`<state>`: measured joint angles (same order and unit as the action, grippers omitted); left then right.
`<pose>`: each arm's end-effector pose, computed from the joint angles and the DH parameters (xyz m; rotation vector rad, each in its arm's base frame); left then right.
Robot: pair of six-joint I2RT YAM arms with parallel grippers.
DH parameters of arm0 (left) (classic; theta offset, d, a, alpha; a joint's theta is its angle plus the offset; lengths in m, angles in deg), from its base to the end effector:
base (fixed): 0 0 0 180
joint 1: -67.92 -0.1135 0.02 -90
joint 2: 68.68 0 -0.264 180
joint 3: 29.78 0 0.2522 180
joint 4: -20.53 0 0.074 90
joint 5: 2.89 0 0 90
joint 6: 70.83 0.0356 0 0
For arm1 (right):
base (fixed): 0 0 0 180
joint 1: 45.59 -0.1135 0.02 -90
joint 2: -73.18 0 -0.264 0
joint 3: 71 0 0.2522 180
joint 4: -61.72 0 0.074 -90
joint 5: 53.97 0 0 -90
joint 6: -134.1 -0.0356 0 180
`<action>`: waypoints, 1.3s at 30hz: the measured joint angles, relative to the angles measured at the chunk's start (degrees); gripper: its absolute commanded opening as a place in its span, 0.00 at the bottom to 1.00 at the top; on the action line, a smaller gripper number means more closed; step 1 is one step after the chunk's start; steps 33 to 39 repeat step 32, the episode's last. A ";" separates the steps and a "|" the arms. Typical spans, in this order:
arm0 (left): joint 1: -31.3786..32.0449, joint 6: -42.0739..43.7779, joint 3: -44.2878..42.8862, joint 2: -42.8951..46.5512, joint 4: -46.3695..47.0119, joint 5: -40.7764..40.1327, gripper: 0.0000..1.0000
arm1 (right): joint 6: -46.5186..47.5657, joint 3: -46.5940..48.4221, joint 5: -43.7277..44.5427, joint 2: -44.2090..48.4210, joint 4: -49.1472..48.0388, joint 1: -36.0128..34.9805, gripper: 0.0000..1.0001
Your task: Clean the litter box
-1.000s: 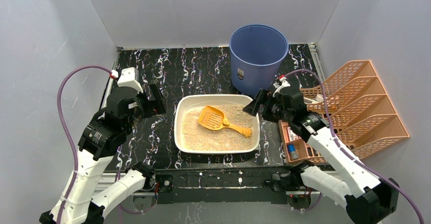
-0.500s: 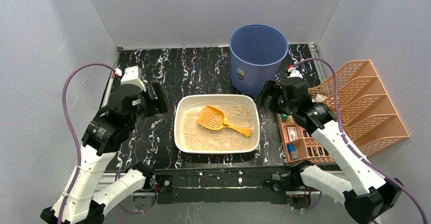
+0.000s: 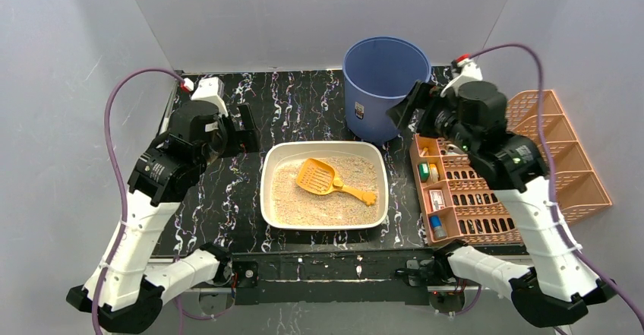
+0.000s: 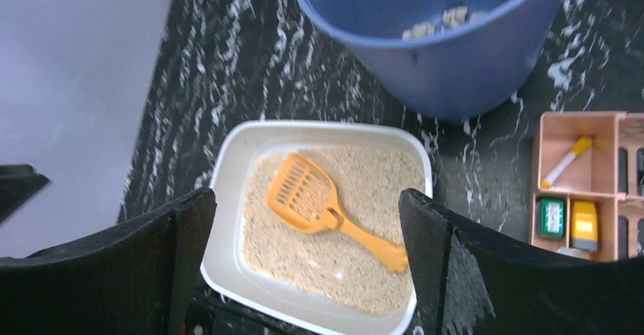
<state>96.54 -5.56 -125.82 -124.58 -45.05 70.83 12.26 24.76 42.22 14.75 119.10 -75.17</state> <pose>0.1474 -0.0691 0.4482 -0.1128 2.0063 -0.3117 0.1629 0.0880 0.4539 0.1131 1.9643 0.6110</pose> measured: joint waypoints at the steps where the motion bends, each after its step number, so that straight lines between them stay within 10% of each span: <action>1: 0.00 -0.04 -0.74 -0.42 0.15 0.79 0.98 | 0.15 1.99 0.55 -0.09 0.31 0.00 0.98; 15: 0.02 -1.03 -11.63 -4.50 3.41 19.67 0.98 | 4.85 5.81 2.73 6.58 2.75 0.00 0.98; 39: 0.02 0.94 -16.98 0.52 10.23 29.46 0.98 | 11.74 13.86 1.40 10.08 1.27 0.00 0.98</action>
